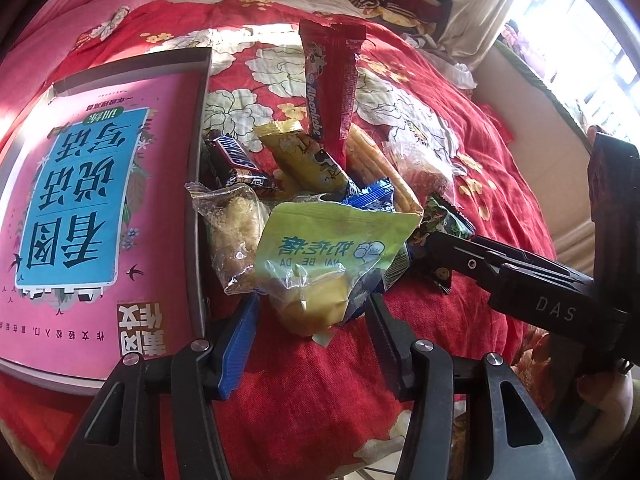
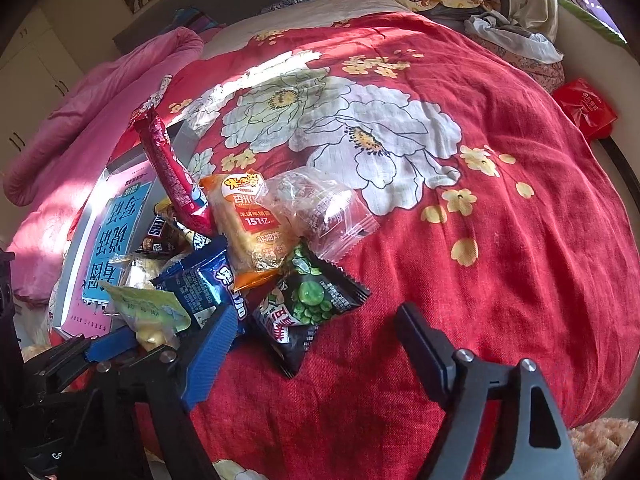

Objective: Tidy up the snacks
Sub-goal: 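Grasp the light green bag with the left tool while the right grasps the pea bag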

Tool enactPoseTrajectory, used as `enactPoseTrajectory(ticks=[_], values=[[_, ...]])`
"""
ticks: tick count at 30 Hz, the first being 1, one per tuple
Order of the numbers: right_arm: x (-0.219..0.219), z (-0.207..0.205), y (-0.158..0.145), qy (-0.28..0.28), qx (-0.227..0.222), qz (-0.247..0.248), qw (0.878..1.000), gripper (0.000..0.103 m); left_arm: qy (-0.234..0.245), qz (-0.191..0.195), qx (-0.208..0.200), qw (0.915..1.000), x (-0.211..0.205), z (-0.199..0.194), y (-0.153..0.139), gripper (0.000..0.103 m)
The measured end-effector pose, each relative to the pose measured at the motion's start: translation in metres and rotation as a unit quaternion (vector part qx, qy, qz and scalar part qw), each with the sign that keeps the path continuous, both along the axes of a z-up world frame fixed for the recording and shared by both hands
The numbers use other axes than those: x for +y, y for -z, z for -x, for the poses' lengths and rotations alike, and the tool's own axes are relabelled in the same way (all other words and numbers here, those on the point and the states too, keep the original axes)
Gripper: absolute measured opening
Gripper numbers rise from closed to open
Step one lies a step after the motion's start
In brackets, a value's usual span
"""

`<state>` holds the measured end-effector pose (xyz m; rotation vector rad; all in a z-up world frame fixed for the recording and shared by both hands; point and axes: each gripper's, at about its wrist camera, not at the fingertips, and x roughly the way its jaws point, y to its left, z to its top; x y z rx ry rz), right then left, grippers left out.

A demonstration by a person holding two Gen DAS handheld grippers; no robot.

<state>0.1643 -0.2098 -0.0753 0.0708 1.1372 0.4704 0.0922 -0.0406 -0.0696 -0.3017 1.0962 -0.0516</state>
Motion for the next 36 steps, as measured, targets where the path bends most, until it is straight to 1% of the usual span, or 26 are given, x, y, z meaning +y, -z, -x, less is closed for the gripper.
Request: enactPoseTrajectory(ticks=[5,8,13,15,16,19,27,32,36], values=[[0.0,-0.004,0.002,0.003,0.0,-0.005,1.0,0.07,0.004,-0.004,-0.003,1.0,-0.003,-0.002,0.002,0.056],[0.004,-0.005,0.004,-0.006,0.002,-0.008,1.0,0.065,0.005,-0.006,-0.005,1.0,-0.004,-0.002,0.003,0.055],[0.014,-0.007,0.008,-0.023,0.005,-0.002,1.0,0.054,0.009,-0.004,-0.005,0.9999,-0.003,0.0,0.004,0.053],[0.018,-0.005,0.009,-0.029,0.002,0.002,1.0,0.053,0.01,0.004,-0.005,0.9999,-0.002,0.0,0.005,0.051],[0.018,-0.005,0.009,-0.032,0.001,0.002,0.999,0.049,0.01,0.008,-0.004,0.9999,-0.002,0.0,0.005,0.05],[0.017,-0.004,0.01,-0.032,0.0,-0.004,0.999,0.045,0.011,0.011,-0.005,0.9999,-0.002,-0.001,0.006,0.05],[0.01,0.001,0.002,-0.028,-0.018,-0.026,0.999,0.042,0.013,0.026,-0.013,0.9995,0.003,-0.002,0.006,0.048],[0.009,0.005,-0.004,-0.031,-0.031,-0.032,0.999,0.041,0.011,0.035,-0.02,0.9991,0.01,0.0,0.006,0.036],[0.012,0.007,-0.005,-0.035,-0.038,-0.026,0.998,0.041,0.012,0.047,-0.027,0.9984,0.014,0.002,0.006,0.036]])
